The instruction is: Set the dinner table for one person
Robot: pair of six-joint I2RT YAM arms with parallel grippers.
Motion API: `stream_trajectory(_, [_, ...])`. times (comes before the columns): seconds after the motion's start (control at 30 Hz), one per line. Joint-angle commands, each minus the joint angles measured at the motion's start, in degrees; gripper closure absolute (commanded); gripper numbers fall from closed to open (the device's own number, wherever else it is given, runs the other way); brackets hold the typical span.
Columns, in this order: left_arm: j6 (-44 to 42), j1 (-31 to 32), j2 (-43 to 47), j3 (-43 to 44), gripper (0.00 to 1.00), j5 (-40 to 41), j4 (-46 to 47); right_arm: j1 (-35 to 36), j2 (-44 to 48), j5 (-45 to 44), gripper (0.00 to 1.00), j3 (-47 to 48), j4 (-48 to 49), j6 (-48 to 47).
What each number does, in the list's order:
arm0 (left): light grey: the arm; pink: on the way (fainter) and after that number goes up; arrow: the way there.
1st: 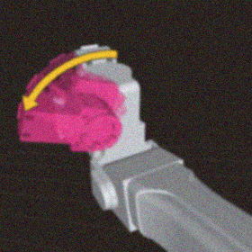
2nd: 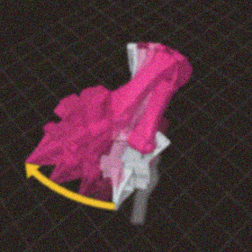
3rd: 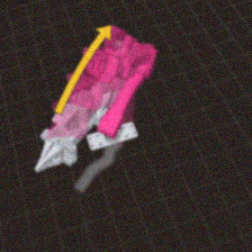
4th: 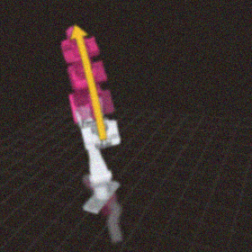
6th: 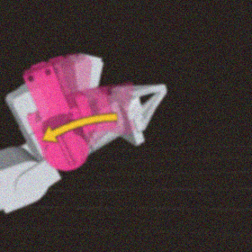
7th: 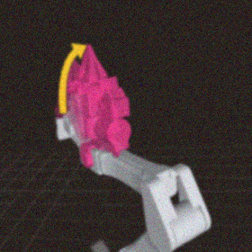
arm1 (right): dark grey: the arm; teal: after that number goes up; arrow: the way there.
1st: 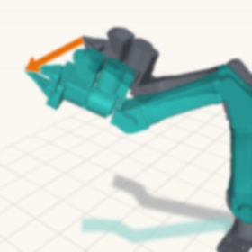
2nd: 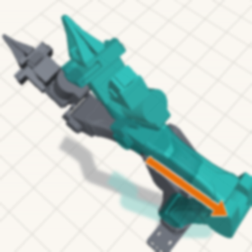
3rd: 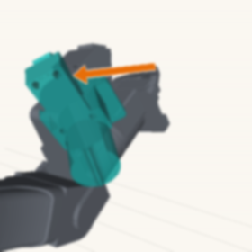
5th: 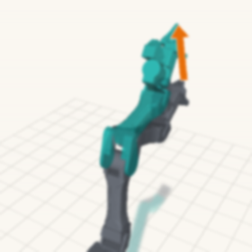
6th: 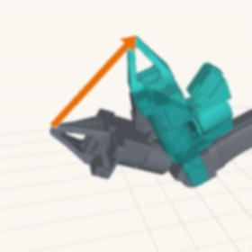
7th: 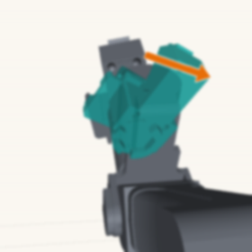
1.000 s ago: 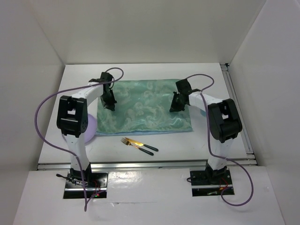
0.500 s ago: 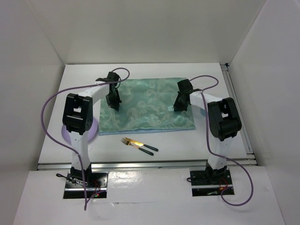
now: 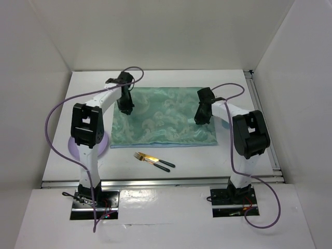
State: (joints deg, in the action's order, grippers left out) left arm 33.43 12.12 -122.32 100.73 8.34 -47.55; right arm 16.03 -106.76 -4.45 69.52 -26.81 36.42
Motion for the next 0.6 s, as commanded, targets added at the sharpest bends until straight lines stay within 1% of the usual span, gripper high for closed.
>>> stream_trajectory(0.0, [0.7, 0.0, 8.3, 5.8, 0.68, 3.0, -3.9, 2.0, 6.2, -2.1, 0.85, 6.2, -3.2, -1.5])
stream_trajectory(0.03, [0.7, 0.0, 9.5, 6.6, 0.64, 3.5, -4.4, 2.0, 6.9, -2.1, 0.75, 7.6, -3.7, -2.5])
stream_trajectory(0.07, [0.7, 0.0, 11.0, 6.6, 0.59, 3.5, -5.3, 2.6, 8.4, -2.1, 0.68, 9.9, -3.7, -2.5])
stream_trajectory(0.13, [0.7, 0.0, 15.5, 4.9, 0.57, 5.0, -6.8, 3.3, 10.1, -1.4, 0.50, 11.6, -4.2, -4.2])
stream_trajectory(0.2, [1.5, 0.0, 19.5, 1.6, 0.57, 6.2, -6.9, 3.3, 13.1, -0.8, 0.47, 12.7, -4.2, -4.9])
stream_trajectory(0.23, [3.6, -0.8, 24.1, -0.7, 0.57, 7.6, -6.9, 4.0, 14.3, -0.8, 0.45, 12.7, -4.2, -5.6])
stream_trajectory(0.27, [5.1, -2.4, 26.6, -6.1, 0.56, 8.3, -6.9, 4.0, 16.6, -0.2, 0.39, 11.9, -4.2, -5.6])
stream_trajectory(0.3, [6.9, -3.6, 29.0, -9.1, 0.54, 8.3, -6.9, 4.0, 17.7, 0.3, 0.37, 11.3, -4.2, -6.3])
stream_trajectory(0.33, [8.9, -4.7, 31.2, -11.9, 0.42, 9.1, -7.4, 4.5, 18.7, 0.3, 0.34, 10.6, -4.2, -6.3])
stream_trajectory(0.37, [12.9, -6.0, 33.5, -17.7, 0.35, 9.8, -8.3, 4.5, 19.6, 0.8, 0.33, 10.0, -4.2, -7.0])
stream_trajectory(0.4, [14.0, -8.4, 38.2, -20.7, 0.35, 9.9, -8.3, 4.5, 21.1, 0.8, 0.32, 8.6, -4.2, -7.0])
stream_trajectory(0.43, [15.2, -9.7, 40.6, -23.8, 0.35, 9.9, -8.3, 4.5, 21.8, 0.8, 0.32, 7.8, -4.2, -7.0])
stream_trajectory(0.47, [17.9, -12.6, 42.9, -29.7, 0.33, 8.5, -8.3, 4.5, 22.4, 1.6, 0.31, 7.1, -4.2, -7.5])
stream_trajectory(0.5, [18.8, -14.0, 47.4, -32.3, 0.33, 7.9, -7.7, 4.5, 23.5, 1.6, 0.31, 5.4, -4.2, -7.5])
stream_trajectory(0.57, [22.2, -17.8, 51.1, -38.7, 0.33, 7.4, -7.2, 4.5, 24.3, 3.1, 0.30, 3.1, -4.2, -7.5])
